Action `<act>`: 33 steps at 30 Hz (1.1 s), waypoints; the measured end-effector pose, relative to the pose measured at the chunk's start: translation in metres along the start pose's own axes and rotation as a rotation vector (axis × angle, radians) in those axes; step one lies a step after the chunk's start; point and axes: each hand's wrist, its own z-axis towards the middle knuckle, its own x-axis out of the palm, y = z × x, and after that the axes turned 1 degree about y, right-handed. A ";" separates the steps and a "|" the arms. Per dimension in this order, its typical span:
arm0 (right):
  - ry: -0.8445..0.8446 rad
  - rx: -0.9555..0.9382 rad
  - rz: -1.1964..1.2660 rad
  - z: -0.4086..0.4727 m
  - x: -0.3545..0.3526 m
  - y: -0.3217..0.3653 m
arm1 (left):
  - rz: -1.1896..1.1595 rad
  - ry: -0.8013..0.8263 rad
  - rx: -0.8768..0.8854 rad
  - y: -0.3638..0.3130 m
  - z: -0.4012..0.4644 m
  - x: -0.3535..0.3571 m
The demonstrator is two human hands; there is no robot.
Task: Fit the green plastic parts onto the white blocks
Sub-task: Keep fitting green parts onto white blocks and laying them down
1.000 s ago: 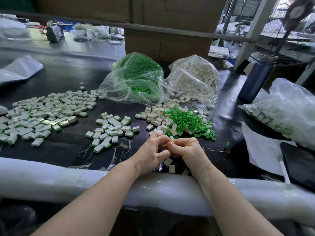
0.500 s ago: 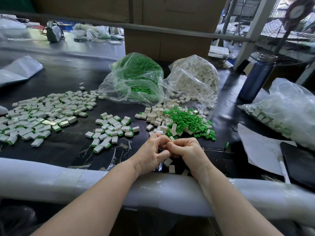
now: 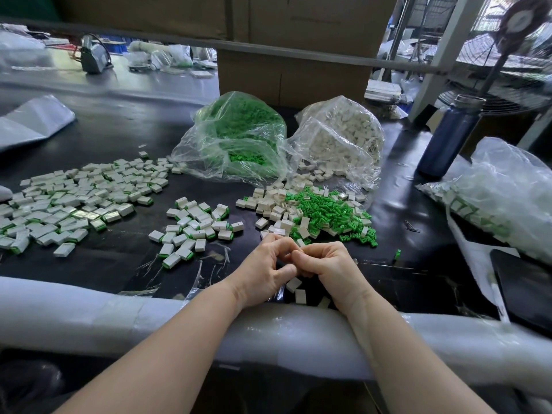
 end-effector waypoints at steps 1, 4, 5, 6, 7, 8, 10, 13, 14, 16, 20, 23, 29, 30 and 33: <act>0.001 -0.001 -0.009 0.000 0.000 0.000 | 0.008 -0.001 0.001 0.000 0.000 0.000; -0.004 -0.005 -0.027 0.001 0.000 -0.001 | 0.020 -0.001 0.003 0.000 -0.001 0.000; -0.008 -0.006 -0.024 0.001 0.000 -0.002 | 0.024 0.001 0.003 0.000 -0.001 0.000; -0.011 -0.005 -0.018 0.001 0.000 -0.002 | 0.028 0.003 0.002 -0.001 -0.001 0.000; -0.013 -0.004 -0.014 0.001 0.000 -0.002 | 0.031 0.003 -0.001 -0.001 0.000 0.000; -0.012 -0.004 -0.014 0.001 0.000 -0.002 | 0.032 0.003 -0.004 -0.001 0.000 0.000; -0.012 -0.003 -0.016 0.001 0.000 -0.002 | 0.033 0.003 -0.011 -0.002 -0.001 0.000; -0.017 -0.004 -0.009 0.001 0.000 -0.002 | 0.036 0.005 -0.013 -0.003 -0.001 -0.001; -0.019 -0.005 -0.010 0.001 0.000 -0.001 | 0.038 0.007 -0.012 -0.003 -0.002 -0.001; -0.021 -0.012 -0.022 0.000 0.001 0.000 | 0.029 0.003 -0.012 -0.003 -0.002 -0.001; -0.014 -0.045 -0.028 -0.001 0.005 0.002 | -0.085 -0.030 -0.018 -0.003 -0.001 -0.001; -0.104 -0.078 -0.073 0.000 0.005 0.002 | -0.017 -0.151 0.002 0.001 0.000 -0.001; -0.204 -0.161 -0.179 0.000 0.002 0.002 | -0.123 -0.147 -0.083 0.002 0.001 -0.001; -0.213 -0.178 -0.210 -0.001 0.002 0.002 | -0.112 -0.139 -0.083 0.003 0.001 -0.001; -0.225 -0.181 -0.275 -0.001 0.002 0.001 | -0.089 -0.132 -0.092 0.002 0.001 -0.001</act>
